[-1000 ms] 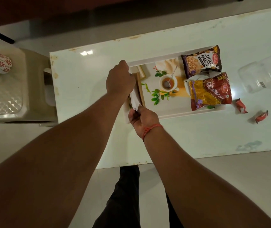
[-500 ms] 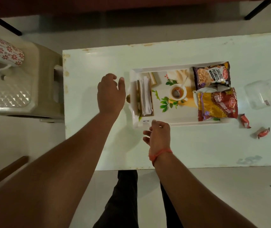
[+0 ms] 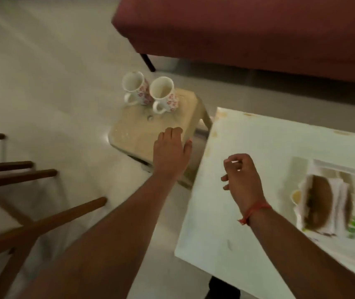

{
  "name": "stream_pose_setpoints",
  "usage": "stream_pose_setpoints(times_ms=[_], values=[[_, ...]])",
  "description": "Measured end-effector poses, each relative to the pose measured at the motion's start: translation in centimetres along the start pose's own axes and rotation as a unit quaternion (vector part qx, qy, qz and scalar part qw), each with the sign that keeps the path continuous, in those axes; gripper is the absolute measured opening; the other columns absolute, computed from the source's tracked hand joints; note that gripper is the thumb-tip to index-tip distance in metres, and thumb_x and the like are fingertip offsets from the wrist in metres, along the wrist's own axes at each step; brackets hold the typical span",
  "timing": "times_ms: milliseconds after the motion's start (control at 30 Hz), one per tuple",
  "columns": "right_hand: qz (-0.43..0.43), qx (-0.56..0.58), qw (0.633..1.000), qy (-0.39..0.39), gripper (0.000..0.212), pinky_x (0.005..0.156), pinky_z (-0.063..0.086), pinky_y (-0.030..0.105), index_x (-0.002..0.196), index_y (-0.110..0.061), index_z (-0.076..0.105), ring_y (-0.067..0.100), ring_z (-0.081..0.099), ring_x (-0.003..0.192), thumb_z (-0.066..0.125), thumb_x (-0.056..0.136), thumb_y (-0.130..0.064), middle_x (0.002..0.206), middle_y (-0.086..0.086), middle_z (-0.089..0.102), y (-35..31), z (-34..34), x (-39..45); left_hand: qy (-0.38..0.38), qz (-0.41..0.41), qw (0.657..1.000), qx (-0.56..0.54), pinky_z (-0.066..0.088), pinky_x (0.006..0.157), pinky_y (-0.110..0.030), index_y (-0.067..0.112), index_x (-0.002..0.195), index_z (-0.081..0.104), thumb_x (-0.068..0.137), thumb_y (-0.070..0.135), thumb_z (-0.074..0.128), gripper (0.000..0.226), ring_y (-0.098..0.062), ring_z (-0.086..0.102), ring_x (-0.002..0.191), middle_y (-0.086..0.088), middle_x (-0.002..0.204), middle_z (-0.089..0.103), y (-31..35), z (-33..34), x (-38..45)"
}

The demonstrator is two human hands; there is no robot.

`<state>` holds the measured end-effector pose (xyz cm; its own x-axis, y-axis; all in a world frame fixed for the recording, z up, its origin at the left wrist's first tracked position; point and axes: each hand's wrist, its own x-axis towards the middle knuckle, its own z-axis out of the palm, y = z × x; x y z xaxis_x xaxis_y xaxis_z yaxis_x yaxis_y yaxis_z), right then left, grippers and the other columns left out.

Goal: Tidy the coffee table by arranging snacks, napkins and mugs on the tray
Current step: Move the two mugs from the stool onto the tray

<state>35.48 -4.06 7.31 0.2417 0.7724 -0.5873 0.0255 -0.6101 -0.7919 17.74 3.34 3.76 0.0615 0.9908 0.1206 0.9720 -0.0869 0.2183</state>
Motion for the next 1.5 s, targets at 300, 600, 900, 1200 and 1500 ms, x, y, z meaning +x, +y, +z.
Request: stream_pose_setpoints(times_ms=[300, 600, 900, 1200, 1500], values=[[-0.272, -0.395, 0.873, -0.09, 0.059, 0.103, 0.045, 0.045, 0.14, -0.018, 0.041, 0.035, 0.047, 0.123, 0.063, 0.085, -0.021, 0.141, 0.011, 0.038, -11.4, 13.1, 10.6, 0.019, 0.002, 0.994, 0.107, 0.048, 0.079, -0.046, 0.008, 0.125, 0.053, 0.084, 0.035, 0.057, 0.05, -0.036, 0.053, 0.103, -0.017, 0.12, 0.055, -13.4, -4.8, 9.3], [-0.303, -0.683, 0.648, -0.151, 0.101, 0.103, 0.044, 0.055, 0.154, -0.035, 0.018, 0.044, 0.03, 0.138, 0.079, 0.075, -0.018, 0.158, 0.008, 0.019, -16.7, 19.0, 16.8, -0.188, -0.042, 0.98, 0.052, 0.021, 0.119, -0.057, 0.015, 0.157, 0.007, 0.076, 0.057, 0.065, 0.108, -0.045, 0.011, 0.149, -0.021, 0.163, 0.013, -15.9, -3.9, 18.6], [-0.329, -0.664, 0.656, -0.145, 0.085, 0.086, 0.054, 0.047, 0.144, -0.034, 0.033, 0.045, 0.053, 0.11, 0.079, 0.075, -0.014, 0.141, 0.015, 0.032, -15.4, 18.8, 17.8, -0.213, -0.099, 0.972, -0.009, 0.042, 0.11, -0.048, 0.025, 0.155, 0.019, 0.083, 0.041, 0.075, 0.092, -0.048, 0.047, 0.128, -0.021, 0.151, 0.019, -14.6, -3.3, 21.5], [-0.338, -0.628, 0.685, -0.15, 0.075, 0.088, 0.054, 0.049, 0.141, -0.029, 0.04, 0.046, 0.051, 0.112, 0.076, 0.076, -0.014, 0.141, 0.016, 0.034, -11.0, 15.1, 13.0, -0.235, -0.094, 0.967, 0.022, 0.046, 0.1, -0.045, 0.02, 0.147, 0.03, 0.082, 0.041, 0.072, 0.08, -0.046, 0.052, 0.119, -0.02, 0.145, 0.024, -11.6, -4.0, 17.5], [-0.312, -0.49, 0.803, -0.134, 0.079, 0.082, 0.057, 0.047, 0.143, -0.032, 0.032, 0.038, 0.053, 0.102, 0.072, 0.077, -0.013, 0.14, 0.012, 0.035, -1.8, 2.8, 3.4, -0.205, 0.084, 0.973, 0.059, 0.052, 0.092, -0.049, 0.024, 0.141, 0.039, 0.075, 0.045, 0.078, 0.08, -0.047, 0.058, 0.106, -0.02, 0.135, 0.036, -1.1, -5.7, 11.3]])
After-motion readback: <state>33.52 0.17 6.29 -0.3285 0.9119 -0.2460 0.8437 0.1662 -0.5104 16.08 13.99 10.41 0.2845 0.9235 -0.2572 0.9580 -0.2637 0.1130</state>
